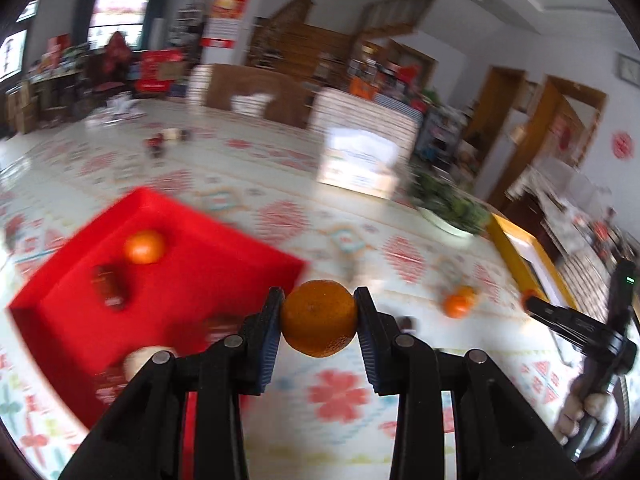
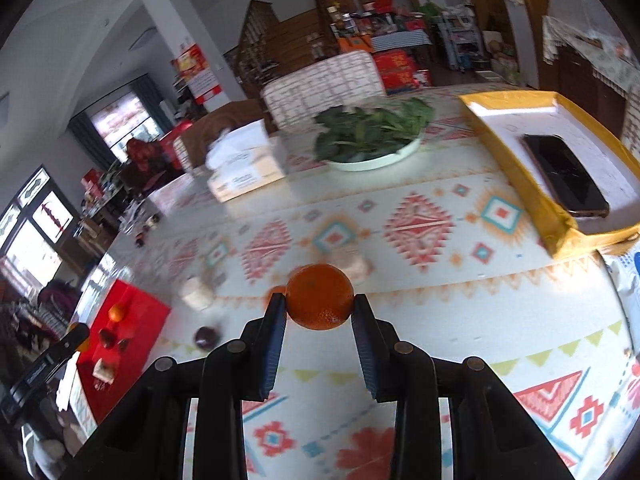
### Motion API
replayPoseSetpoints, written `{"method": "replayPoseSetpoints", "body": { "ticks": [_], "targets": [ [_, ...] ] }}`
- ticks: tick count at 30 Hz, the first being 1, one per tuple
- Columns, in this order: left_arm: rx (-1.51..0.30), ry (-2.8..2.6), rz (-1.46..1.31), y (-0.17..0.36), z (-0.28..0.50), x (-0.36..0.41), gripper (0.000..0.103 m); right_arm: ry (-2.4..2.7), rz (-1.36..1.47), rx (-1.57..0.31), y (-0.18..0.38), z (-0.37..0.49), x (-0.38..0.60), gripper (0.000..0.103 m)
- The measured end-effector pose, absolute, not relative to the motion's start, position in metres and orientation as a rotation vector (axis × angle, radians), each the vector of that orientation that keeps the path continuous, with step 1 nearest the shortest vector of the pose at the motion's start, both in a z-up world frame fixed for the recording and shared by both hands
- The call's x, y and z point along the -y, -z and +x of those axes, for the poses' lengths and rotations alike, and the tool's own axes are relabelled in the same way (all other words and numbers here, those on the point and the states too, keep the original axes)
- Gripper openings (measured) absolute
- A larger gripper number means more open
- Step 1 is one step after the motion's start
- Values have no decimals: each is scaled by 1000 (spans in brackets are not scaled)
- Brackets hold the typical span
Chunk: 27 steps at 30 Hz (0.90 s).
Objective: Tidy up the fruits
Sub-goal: 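Grasp a tangerine with the left gripper while the right gripper grasps another tangerine, then carry both tangerines over the red tray and open both grippers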
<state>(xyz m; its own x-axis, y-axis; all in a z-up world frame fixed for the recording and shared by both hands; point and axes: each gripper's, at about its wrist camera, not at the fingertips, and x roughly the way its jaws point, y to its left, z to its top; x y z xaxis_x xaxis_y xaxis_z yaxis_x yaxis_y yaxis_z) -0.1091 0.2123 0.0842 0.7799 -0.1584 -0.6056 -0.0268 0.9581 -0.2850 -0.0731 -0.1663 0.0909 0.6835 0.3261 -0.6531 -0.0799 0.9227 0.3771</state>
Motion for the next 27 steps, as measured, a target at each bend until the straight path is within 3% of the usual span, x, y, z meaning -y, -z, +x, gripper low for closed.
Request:
{"method": "replayPoseSetpoints", "body": {
  "ticks": [11,22,27],
  "targets": [
    [-678,-113,-434,-57,-135,-314,35,-483,163,-858,-96,-78,17,37],
    [-686,-161,-476,-42,-133,-350,35,-644,-1,-949,-71,-54,-131,37],
    [-662,-159,-502,-46,-140,-361,46,-653,-61,-981,-54,-38,-172,37]
  ]
}}
